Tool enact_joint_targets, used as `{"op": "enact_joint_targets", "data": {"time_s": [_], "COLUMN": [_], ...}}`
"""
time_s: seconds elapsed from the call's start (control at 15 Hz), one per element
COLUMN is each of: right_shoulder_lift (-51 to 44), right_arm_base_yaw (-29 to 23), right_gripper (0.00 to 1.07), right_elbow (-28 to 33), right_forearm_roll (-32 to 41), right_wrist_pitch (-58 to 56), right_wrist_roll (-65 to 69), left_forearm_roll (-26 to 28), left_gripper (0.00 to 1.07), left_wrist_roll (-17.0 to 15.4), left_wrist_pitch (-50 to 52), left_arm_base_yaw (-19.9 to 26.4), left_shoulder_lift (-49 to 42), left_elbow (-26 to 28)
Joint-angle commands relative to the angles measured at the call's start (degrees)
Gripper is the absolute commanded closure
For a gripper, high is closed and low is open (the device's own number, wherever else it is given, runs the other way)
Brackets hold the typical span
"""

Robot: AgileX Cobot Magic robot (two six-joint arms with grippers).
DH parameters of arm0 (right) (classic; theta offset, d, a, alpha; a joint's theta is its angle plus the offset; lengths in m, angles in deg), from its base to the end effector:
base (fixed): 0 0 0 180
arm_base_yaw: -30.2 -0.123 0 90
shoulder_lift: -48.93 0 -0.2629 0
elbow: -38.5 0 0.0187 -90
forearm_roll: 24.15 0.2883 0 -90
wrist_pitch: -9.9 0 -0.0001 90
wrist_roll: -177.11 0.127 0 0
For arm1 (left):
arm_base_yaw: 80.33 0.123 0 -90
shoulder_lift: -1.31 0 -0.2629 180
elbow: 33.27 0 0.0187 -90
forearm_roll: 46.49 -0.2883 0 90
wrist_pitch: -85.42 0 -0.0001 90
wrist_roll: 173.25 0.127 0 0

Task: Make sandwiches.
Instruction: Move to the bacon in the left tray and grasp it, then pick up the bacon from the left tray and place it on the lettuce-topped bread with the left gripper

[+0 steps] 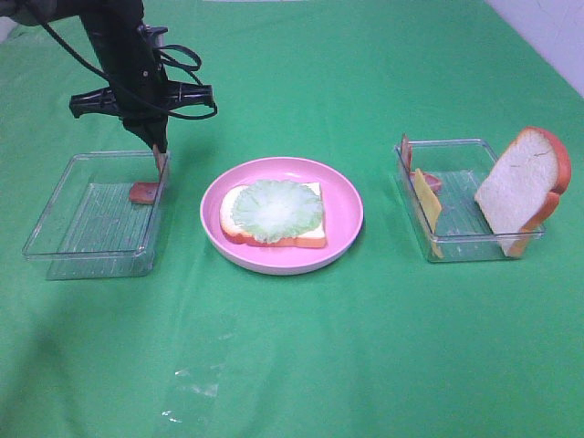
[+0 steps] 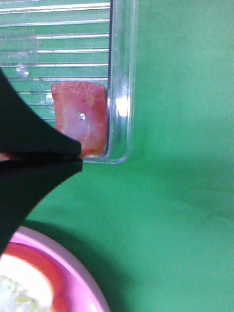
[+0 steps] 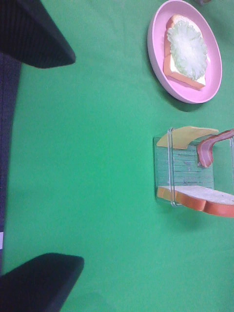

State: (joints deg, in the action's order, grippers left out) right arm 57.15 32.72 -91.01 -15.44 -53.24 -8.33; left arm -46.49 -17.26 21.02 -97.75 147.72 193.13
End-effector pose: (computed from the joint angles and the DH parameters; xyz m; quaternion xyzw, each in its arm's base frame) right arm 0.0843 0.0135 0.2603 -0.0251 0.8711 0.0421 0.4886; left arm 0.5154 -0.1617 0.1144 -0.0569 0.9891 -0.0480 0.1269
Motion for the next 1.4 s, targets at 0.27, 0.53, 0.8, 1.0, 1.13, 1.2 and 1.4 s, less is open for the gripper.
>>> {"op": "enact_joint_targets", "data": {"time_s": [0.27, 0.53, 0.8, 1.0, 1.13, 1.2, 1.4], "right_shoulder_lift": [-1.78, -1.78, -1.78, -1.78, -1.78, -1.78, -1.78], "right_arm_base_yaw": [-0.06, -0.06, -0.06, -0.06, -0.06, -0.06, -0.06], "right_gripper": [0.09, 0.09, 0.09, 0.09, 0.09, 0.09, 0.09], "right_elbow": [0.17, 0.17, 0.17, 0.17, 0.17, 0.17, 0.17], "right_forearm_roll": [0.23, 0.23, 0.23, 0.23, 0.23, 0.23, 0.23], "right_wrist_pitch": [0.29, 0.29, 0.29, 0.29, 0.29, 0.29, 0.29], "right_wrist_roll": [-0.11, -0.11, -0.11, -0.11, -0.11, -0.11, -0.11], "left_forearm_roll": [1.43, 1.6, 1.6, 1.6, 1.6, 1.6, 4.87], "left_gripper": [1.07, 1.07, 1.07, 1.07, 1.07, 1.07, 1.07], "left_wrist_roll": [-0.57, 1.66, 3.15, 4.93, 5.56, 5.61, 5.73], "left_wrist_pitch": [-0.06, -4.81, -10.26, -11.06, -11.06, -11.06, -10.6], "left_arm_base_yaw": [-0.17, -0.17, -0.17, -0.17, -0.17, -0.17, -0.17], "left_shoulder_lift": [0.11, -0.11, -3.9, -8.94, -11.29, -12.32, -12.72], "left_elbow": [0.11, 1.38, 5.56, 6.07, 6.07, 6.07, 6.13]}}
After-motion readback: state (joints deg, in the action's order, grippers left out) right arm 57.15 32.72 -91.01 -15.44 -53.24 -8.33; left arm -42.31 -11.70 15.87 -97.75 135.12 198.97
